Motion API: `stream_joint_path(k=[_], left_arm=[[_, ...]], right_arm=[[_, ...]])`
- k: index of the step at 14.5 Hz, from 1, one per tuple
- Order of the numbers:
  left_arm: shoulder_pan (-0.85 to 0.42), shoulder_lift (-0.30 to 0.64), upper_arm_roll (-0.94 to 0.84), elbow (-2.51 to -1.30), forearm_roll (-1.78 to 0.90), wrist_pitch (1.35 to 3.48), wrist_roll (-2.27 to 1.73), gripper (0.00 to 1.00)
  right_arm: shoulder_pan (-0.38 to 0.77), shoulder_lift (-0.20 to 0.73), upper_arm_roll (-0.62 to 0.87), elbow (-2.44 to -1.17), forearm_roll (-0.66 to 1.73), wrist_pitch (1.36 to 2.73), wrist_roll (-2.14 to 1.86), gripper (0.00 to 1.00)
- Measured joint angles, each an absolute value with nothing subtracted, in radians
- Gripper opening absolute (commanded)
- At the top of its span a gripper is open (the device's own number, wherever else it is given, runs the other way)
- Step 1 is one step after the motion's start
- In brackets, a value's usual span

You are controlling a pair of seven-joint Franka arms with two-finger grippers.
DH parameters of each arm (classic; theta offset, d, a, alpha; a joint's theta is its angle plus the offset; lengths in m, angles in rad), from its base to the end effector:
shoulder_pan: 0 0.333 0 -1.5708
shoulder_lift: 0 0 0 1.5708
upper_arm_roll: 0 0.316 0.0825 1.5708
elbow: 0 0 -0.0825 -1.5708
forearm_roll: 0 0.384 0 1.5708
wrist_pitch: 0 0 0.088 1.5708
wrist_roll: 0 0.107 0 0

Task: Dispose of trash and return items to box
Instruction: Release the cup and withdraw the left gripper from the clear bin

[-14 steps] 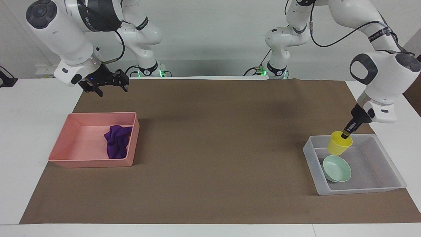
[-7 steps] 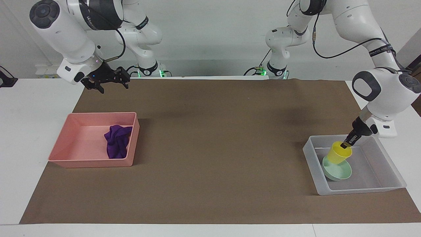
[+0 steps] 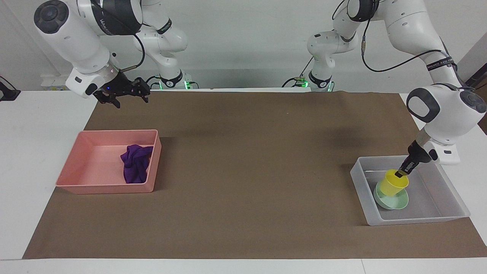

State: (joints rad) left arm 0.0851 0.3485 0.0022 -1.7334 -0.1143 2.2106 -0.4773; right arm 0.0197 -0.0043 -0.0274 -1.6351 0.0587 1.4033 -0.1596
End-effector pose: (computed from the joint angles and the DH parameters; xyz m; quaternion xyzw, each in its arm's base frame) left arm 0.6597 0.0538 0.3913 0.9483 0.3073 0.0538 0.0591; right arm 0.5310 0.0029 0.5848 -0.9901 -0.0769 0.1106 0.0387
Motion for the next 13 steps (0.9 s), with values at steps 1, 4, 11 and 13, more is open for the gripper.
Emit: stream_joint_path(k=[1,4,11,13], left_arm=[[0.085,0.358,0.002,-1.731,-0.114,2.216,-0.477,0.22],[0.085,0.367,0.002,-1.708,-0.113,2.206,-0.477,1.00],[0.070,0.208,-0.013,-1.506,-0.063,1.726,-0.357,1.00],[0.060,0.110,-0.015,-1.517,-0.051,1.561,-0.233,1.00]], right_arm=[[0.020,-0.004,-0.027,-1.635,0.059,1.403,-0.160,0.99],[0.020,-0.004,-0.027,-1.636,0.059,1.403,-0.160,0.99],[0.020,-0.005,-0.027,-1.636,0.058,1.403,-0.160,0.99],[0.020,-0.005,-0.027,-1.636,0.058,1.403,-0.160,0.99]])
